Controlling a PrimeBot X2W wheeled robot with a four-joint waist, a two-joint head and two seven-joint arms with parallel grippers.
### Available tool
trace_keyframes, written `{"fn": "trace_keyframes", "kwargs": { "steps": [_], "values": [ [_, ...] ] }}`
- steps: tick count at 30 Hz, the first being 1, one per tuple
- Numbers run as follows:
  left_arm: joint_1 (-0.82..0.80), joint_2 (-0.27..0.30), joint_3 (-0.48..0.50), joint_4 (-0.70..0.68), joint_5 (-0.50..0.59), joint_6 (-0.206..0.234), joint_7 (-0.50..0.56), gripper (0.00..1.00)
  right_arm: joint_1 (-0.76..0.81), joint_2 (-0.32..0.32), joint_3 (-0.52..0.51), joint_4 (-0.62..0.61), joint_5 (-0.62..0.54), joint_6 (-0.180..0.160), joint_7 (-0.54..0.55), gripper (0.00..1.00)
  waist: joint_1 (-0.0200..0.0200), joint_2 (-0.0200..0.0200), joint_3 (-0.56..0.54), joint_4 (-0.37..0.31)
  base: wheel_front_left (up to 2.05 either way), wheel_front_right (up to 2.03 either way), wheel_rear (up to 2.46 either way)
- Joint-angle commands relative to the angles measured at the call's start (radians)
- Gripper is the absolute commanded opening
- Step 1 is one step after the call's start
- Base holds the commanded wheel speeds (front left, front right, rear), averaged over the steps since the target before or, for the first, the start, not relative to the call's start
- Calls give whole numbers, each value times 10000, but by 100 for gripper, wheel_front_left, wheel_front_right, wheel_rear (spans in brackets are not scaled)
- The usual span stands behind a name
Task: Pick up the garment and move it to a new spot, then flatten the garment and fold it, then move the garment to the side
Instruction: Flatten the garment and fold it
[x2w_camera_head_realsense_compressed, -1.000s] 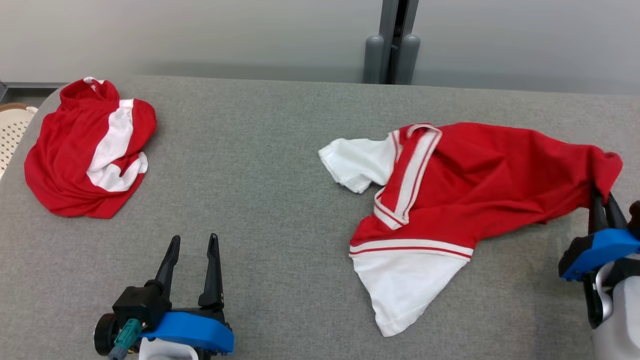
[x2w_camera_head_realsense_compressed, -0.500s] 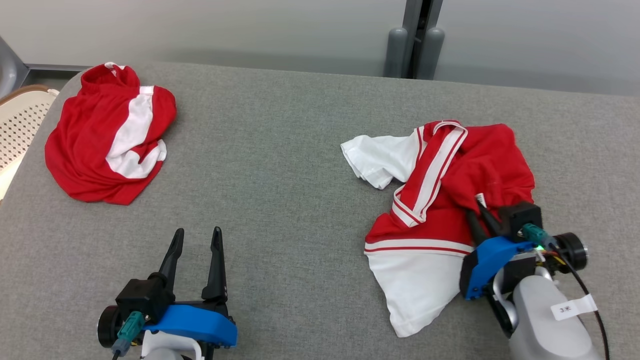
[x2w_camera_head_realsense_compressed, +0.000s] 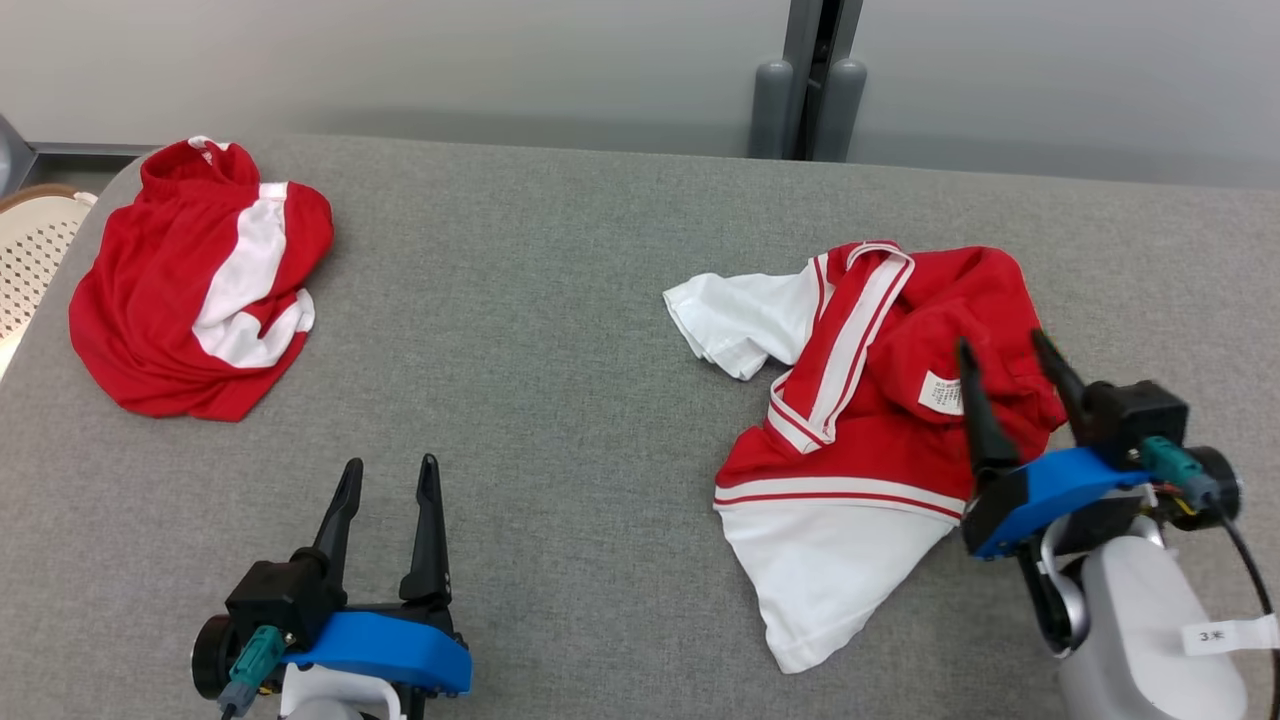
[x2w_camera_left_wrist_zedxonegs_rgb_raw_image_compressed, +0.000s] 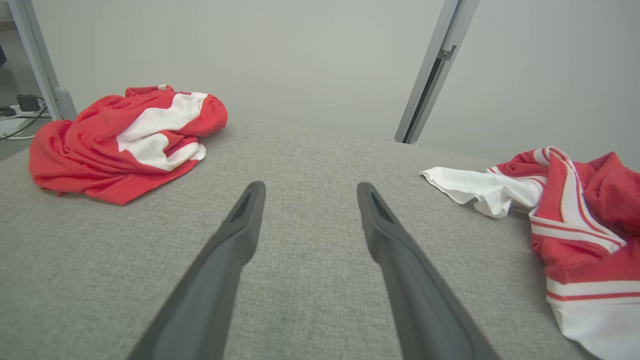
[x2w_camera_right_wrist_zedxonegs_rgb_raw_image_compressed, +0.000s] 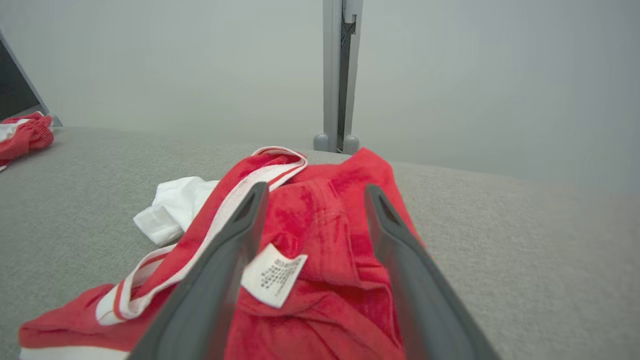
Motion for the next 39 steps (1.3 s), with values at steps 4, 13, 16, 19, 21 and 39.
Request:
{"fn": "trace_keyframes", "kwargs": {
  "steps": [4, 13, 16, 19, 21, 39],
  "values": [
    [3, -5, -78, -36, -36, 43, -28, 100, 215, -17, -510, -510, -464, 1, 730, 100, 0, 0, 82, 26, 0, 0, 0],
    [-159, -7, -118, 80, -65, 21, -27, 100, -339, -363, -188, -154, 132, 1, 2598, 100, 0, 0, 134, 263, 0, 0, 0],
    [-102, -7, -135, 100, -64, 25, -28, 100, -461, -504, -46, 9, 403, 1, 3003, 40, 0, 0, 104, 316, 0, 0, 0],
    [-74, -7, -113, 119, -60, 32, -28, 100, -587, -612, 48, 72, 630, 1, 3049, 2, 0, 0, 58, 330, 0, 0, 0],
    [-36, -7, -75, 126, -42, 40, -28, 100, -624, -627, 138, 72, 783, 1, 2937, 0, 0, 0, 4, 290, 0, 0, 0],
    [495, -6, -96, 148, 158, -30, -27, 100, 2681, -767, -2117, -2937, 1227, 1, 2300, 0, 0, 0, -646, -695, 0, 0, 0]
  ]
}}
